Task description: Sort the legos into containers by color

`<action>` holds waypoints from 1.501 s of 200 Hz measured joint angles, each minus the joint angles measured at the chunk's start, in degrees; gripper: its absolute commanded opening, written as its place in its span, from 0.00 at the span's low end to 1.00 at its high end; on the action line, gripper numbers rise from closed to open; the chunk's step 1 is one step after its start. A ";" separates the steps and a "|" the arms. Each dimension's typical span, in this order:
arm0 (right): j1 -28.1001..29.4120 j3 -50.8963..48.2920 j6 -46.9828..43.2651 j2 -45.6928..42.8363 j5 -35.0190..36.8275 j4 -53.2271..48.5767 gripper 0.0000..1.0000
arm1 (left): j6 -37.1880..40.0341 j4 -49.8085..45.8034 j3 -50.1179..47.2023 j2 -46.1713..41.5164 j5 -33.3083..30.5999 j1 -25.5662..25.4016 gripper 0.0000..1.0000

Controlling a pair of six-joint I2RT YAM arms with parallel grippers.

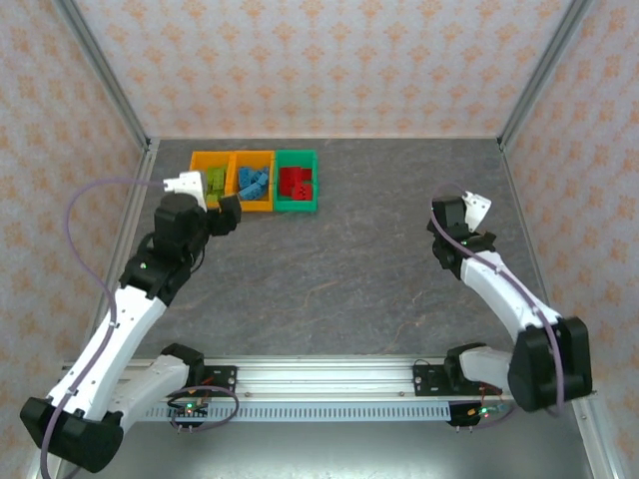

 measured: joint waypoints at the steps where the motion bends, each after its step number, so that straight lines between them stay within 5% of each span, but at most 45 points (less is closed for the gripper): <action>1: -0.15 -0.11 -0.13 0.24 0.00 0.28 0.99 | 0.07 0.09 -0.35 -0.11 -0.20 0.00 0.94; 51: -5.09 -6.34 -11.08 16.35 -2.43 24.70 1.00 | 9.57 16.04 -22.03 -1.66 -11.69 0.92 1.00; 102: -6.97 -18.32 -17.16 16.11 -12.98 49.83 0.99 | 12.94 40.24 -27.63 11.54 -6.40 10.01 1.00; 134: -7.61 -19.65 -17.99 16.24 -15.76 54.73 0.99 | 14.23 41.88 -20.11 26.21 -0.79 11.54 1.00; 216: -7.61 -19.65 -18.21 16.22 -17.22 58.01 0.99 | 14.93 48.33 -22.88 24.74 1.77 11.69 1.00; 253: -7.61 -19.67 -18.21 16.20 -17.27 58.10 0.99 | 13.94 57.72 -25.57 35.54 4.57 14.14 1.00; 300: -7.61 -19.67 -18.21 16.22 -17.27 58.25 0.99 | 13.77 59.89 -25.75 36.20 5.18 14.23 1.00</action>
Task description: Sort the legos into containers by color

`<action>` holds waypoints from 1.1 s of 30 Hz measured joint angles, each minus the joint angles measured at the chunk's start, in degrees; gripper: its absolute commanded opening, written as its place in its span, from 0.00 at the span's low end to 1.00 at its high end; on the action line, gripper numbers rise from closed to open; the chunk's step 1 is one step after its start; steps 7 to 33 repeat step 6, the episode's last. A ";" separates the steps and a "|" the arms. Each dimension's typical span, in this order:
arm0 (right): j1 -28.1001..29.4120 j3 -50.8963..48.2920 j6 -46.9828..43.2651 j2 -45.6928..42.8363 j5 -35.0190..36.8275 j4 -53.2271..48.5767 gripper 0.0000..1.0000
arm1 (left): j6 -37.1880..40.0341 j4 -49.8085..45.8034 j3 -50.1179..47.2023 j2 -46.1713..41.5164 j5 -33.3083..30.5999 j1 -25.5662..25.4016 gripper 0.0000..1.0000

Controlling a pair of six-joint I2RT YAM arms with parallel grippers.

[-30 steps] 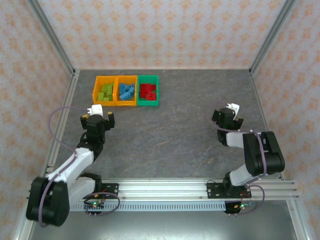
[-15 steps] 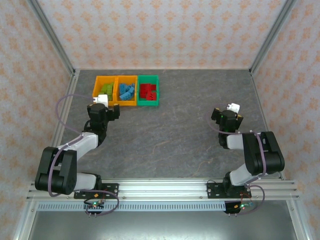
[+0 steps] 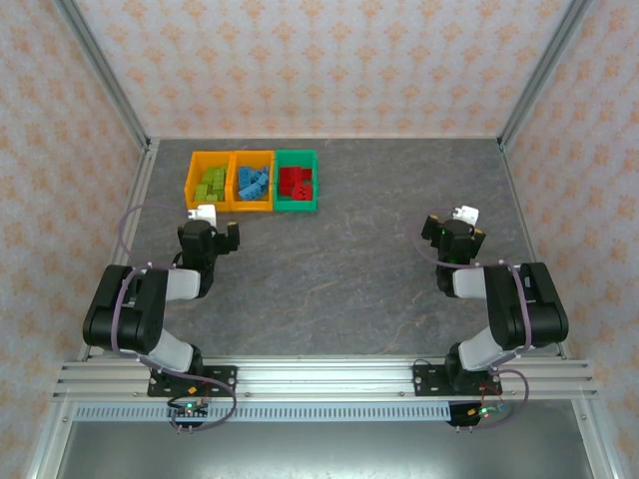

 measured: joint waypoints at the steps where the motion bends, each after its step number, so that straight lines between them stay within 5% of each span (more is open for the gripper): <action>1: 0.00 0.00 -0.02 -0.02 0.00 -0.02 0.99 | 0.00 0.15 0.00 0.00 0.00 0.00 1.00; 33: 0.00 0.00 0.00 -0.02 0.02 -0.02 0.99 | 0.00 0.37 0.00 0.00 0.00 0.00 1.00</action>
